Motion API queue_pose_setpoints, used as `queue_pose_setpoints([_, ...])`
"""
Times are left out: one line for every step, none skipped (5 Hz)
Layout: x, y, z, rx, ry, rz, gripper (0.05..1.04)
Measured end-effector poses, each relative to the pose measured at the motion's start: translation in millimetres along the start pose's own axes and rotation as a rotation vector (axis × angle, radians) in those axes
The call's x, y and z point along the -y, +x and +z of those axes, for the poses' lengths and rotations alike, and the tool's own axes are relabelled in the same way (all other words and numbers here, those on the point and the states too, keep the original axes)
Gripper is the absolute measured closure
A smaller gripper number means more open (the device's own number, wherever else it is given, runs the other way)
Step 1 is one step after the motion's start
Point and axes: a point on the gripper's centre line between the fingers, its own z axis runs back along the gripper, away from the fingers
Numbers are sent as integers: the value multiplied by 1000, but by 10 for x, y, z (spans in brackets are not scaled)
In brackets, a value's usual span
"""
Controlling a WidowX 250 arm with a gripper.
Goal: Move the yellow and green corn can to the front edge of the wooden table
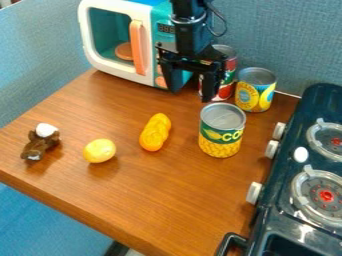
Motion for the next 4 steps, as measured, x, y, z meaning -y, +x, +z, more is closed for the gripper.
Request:
queue_pose_setpoints([62,205,-72,29,6,25,82])
queue_pose_setpoints([118,320,-161,83,40,51,82])
queue_pose_setpoints([140,375,-313,188,86,81,82])
queue_pose_setpoints([249,466,-296,257,71,95,82])
